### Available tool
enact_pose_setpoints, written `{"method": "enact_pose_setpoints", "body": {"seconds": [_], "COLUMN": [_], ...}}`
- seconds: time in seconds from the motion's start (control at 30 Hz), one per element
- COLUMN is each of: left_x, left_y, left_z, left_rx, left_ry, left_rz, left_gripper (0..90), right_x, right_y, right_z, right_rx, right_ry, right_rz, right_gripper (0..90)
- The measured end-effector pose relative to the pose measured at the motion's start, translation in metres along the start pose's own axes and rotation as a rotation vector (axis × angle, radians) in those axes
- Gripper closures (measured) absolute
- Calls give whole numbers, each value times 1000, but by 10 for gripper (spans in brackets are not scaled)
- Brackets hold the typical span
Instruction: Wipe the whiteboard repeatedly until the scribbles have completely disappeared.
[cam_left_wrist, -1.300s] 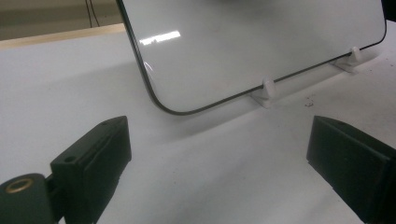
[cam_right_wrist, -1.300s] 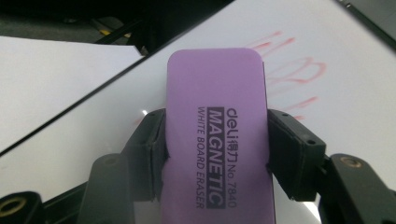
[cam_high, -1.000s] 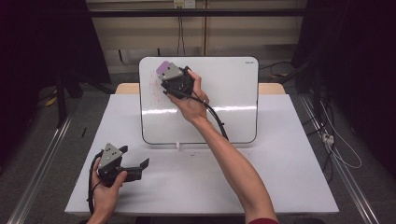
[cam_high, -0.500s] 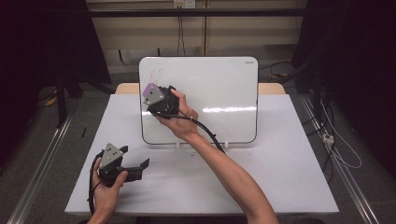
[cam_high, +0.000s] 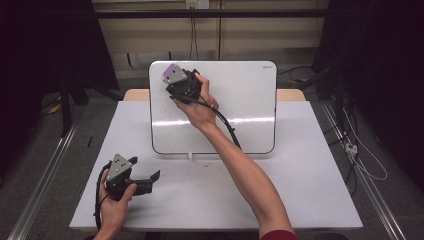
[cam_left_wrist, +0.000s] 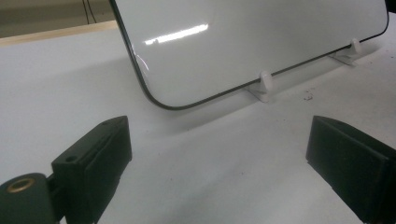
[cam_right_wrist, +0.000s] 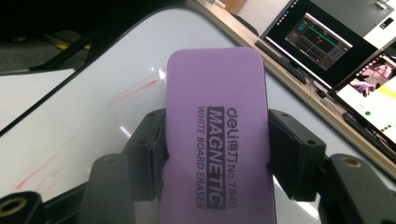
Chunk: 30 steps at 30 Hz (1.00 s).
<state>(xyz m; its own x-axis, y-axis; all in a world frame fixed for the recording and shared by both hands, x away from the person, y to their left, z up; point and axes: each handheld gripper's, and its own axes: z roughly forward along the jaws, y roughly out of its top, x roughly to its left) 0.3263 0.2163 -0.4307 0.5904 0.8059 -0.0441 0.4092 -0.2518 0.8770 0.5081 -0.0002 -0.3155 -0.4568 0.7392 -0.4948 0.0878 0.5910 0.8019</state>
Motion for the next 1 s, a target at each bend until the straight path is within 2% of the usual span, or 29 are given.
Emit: {"method": "enact_pose_setpoints", "body": {"seconds": [0.03,0.1,0.13,0.23,0.3,0.37,0.47,0.57,0.63,0.77,0.83,0.9,0.97,1.0], "left_x": [0,-1,-1,-2,-2,-2,-2,-2,-1,-1,-1,-1,-1,-1], "left_y": [0,0,1,1,0,0,0,0,-1,0,0,0,0,0], "left_z": [0,0,0,0,0,1,1,1,1,0,0,1,2,2], "left_rx": [-5,-6,-3,0,0,2,3,0,3,4,3,2,6,5], "left_ry": [-1,0,-1,-1,0,-1,-1,-3,-3,-1,-2,-3,-3,-4], "left_rz": [-8,-7,-4,-1,0,0,-3,-5,-6,3,4,-3,2,2], "left_gripper": [67,67,67,67,67,67,67,66,66,67,67,66,67,66], "right_x": [4,18,26,49,61,68,63,49,33,-7,-19,-23,-17,-14], "right_y": [-1,-5,-8,-17,-22,-23,-19,-13,-11,-5,-3,-1,0,0], "right_z": [0,-2,-3,-7,-10,-11,-9,-7,-6,-6,-6,-6,-5,-5], "right_rx": [-1,6,3,3,0,2,0,-6,-4,16,28,32,36,32], "right_ry": [17,42,67,98,110,114,111,66,34,-63,-91,-99,-120,-112], "right_rz": [-3,-46,-60,-101,-117,-133,-133,-127,-90,-16,-6,-10,-24,-23], "right_gripper": [415,415,415,415,415,415,415,415,415,415,416,415,415,415]}}
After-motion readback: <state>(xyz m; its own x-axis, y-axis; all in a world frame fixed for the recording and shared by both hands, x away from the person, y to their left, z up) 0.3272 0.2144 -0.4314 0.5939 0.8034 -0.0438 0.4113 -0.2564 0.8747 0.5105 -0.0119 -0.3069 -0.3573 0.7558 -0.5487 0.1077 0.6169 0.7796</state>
